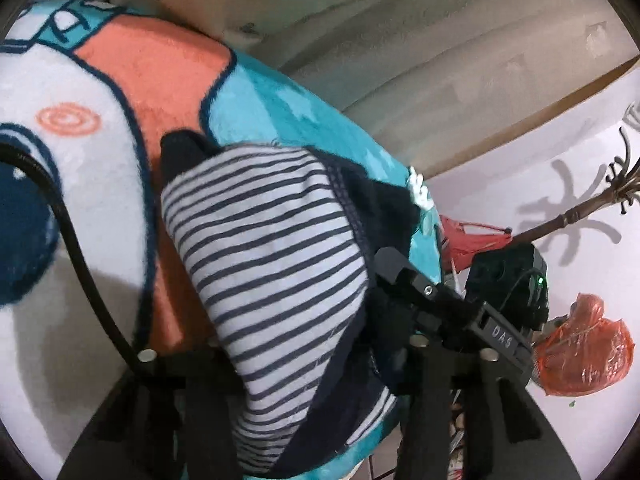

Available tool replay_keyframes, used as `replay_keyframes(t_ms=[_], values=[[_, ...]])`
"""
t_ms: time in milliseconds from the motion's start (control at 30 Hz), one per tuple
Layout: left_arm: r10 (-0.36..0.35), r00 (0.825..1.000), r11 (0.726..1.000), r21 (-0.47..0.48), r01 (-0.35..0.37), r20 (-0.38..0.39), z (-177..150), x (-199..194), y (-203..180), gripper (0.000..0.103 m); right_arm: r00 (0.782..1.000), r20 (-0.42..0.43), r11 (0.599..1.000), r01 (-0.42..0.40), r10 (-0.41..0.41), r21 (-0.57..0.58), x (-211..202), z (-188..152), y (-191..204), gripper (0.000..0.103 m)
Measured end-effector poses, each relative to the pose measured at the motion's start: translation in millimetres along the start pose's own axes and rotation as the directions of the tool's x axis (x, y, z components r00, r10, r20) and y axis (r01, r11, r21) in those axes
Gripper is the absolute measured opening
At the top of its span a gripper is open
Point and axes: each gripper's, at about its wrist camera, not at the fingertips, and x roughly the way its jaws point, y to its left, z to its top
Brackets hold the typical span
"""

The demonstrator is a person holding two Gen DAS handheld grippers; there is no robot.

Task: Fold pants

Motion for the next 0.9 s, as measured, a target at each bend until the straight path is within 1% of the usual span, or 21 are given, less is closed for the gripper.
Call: replay_keyframes(t_ms=[100, 167, 300, 367, 433, 467, 533, 600, 633, 700, 767, 833, 867, 900], values=[[-0.023, 0.999, 1.000, -0.004, 0.023, 0.037, 8, -17, -1, 0.035, 1.000, 0.006, 0.998, -0.029, 0.029, -0.047, 5, 6, 22, 0.034], [-0.015, 0.998, 1.000, 0.007, 0.014, 0.065, 19, -27, -4, 0.035, 0.999, 0.017, 0.996, -0.044, 0.046, -0.079, 8, 15, 38, 0.034], [0.040, 0.994, 0.999, 0.018, -0.042, 0.106, 47, -38, -4, 0.035, 0.999, 0.038, 0.990, -0.033, 0.039, -0.139, 23, 41, 65, 0.034], [0.084, 0.989, 0.996, 0.018, -0.087, 0.123, 62, -37, 3, 0.035, 0.999, 0.039, 0.989, -0.012, 0.018, -0.149, 36, 49, 69, 0.034], [0.118, 0.986, 0.993, 0.004, -0.119, 0.115, 69, -32, 13, 0.035, 1.000, 0.028, 0.989, 0.011, -0.007, -0.146, 51, 53, 66, 0.034], [0.141, 0.984, 0.990, -0.013, -0.140, 0.104, 69, -28, 21, 0.035, 1.000, 0.014, 0.991, 0.020, -0.019, -0.129, 59, 53, 61, 0.034], [0.144, 0.985, 0.989, -0.028, -0.142, 0.090, 64, -26, 30, 0.035, 0.999, -0.030, 0.997, 0.024, -0.027, -0.070, 71, 46, 48, 0.034], [0.148, 0.986, 0.989, -0.027, -0.146, 0.075, 58, -25, 36, 0.036, 0.998, -0.048, 0.998, 0.040, -0.042, -0.056, 73, 38, 43, 0.034], [0.148, 0.987, 0.989, -0.026, -0.146, 0.066, 56, -25, 37, 0.037, 0.997, -0.048, 0.996, 0.059, -0.062, -0.063, 68, 31, 42, 0.034], [0.145, 0.988, 0.989, -0.016, -0.144, 0.058, 56, -25, 37, 0.042, 0.996, -0.035, 0.994, 0.082, -0.084, -0.079, 59, 19, 42, 0.034], [0.161, 0.986, 0.987, -0.004, -0.161, 0.046, 56, -25, 37, 0.043, 0.991, -0.029, 0.988, 0.128, -0.131, -0.087, 48, 9, 42, 0.034], [0.157, 0.987, 0.988, -0.001, -0.158, 0.038, 54, -30, 37, 0.044, 0.986, -0.021, 0.981, 0.165, -0.168, -0.098, 38, 4, 40, 0.034], [0.153, 0.987, 0.988, 0.003, -0.153, 0.038, 53, -35, 37, 0.046, 0.983, -0.018, 0.978, 0.181, -0.184, -0.105, 33, 2, 39, 0.035], [0.150, 0.988, 0.989, 0.006, -0.150, 0.043, 52, -40, 37, 0.048, 0.980, -0.015, 0.975, 0.194, -0.197, -0.103, 29, 2, 37, 0.044]])
